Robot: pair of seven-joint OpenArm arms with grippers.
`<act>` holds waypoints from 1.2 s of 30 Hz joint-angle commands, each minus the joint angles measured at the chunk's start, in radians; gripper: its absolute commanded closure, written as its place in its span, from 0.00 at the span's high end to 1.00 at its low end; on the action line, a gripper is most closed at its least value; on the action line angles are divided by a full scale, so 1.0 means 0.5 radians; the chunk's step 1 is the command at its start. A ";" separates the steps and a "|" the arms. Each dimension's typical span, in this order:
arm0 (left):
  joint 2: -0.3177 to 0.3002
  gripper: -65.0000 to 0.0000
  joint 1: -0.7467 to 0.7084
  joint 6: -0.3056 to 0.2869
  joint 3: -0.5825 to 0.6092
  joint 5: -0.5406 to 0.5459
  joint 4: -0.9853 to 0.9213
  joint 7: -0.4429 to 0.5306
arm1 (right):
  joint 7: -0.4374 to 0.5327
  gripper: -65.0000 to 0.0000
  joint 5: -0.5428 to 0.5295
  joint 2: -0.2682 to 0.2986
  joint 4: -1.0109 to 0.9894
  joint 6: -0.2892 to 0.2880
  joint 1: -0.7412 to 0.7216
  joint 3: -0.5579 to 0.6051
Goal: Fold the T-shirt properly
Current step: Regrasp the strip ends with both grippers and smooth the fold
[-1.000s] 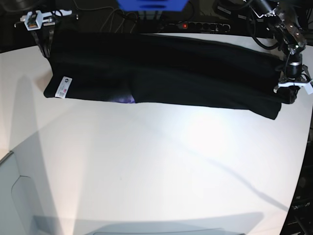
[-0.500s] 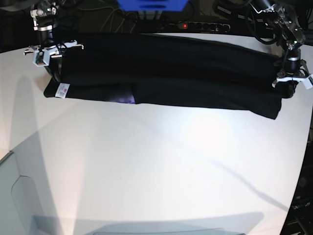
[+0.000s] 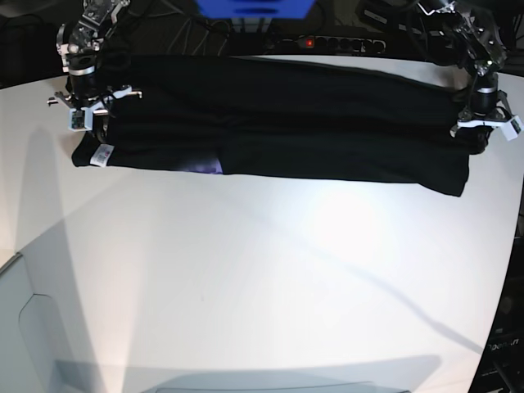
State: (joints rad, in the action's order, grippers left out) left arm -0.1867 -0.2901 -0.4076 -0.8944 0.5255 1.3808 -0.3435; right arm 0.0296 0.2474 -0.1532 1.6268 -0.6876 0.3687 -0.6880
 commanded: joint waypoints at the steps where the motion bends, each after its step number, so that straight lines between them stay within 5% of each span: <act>1: -0.042 0.00 -0.001 0.000 -0.008 0.025 0.029 0.053 | 0.050 0.00 -0.030 0.010 0.031 -0.021 0.007 -0.010; 6: -0.042 0.03 -0.007 0.000 -0.005 0.025 0.029 0.050 | 0.050 0.26 -0.030 0.010 0.047 -0.021 0.013 -0.006; 10: -0.042 0.26 -0.044 0.000 -0.005 0.031 0.036 0.050 | 0.062 0.43 -0.076 -0.008 0.213 -0.021 0.013 -0.071; 16: -0.042 0.52 -0.047 0.000 -0.014 0.043 0.054 0.053 | 0.050 0.45 -0.312 -0.008 0.446 -0.021 0.074 -0.126; 26: -0.042 0.53 -0.069 0.000 -0.097 0.126 0.033 0.050 | 0.050 0.45 -0.300 -0.008 0.320 -0.021 0.283 0.282; 36: -0.042 0.53 -0.053 0.000 0.041 0.123 0.026 0.047 | 0.050 0.45 -0.239 -0.008 -0.008 -0.021 0.160 0.267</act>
State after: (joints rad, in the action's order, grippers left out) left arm -0.1860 -0.3149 -0.4046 -0.8673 0.5713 1.3808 -0.3473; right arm 0.0338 0.1341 -0.1612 1.6093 -0.6868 0.4473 -0.5510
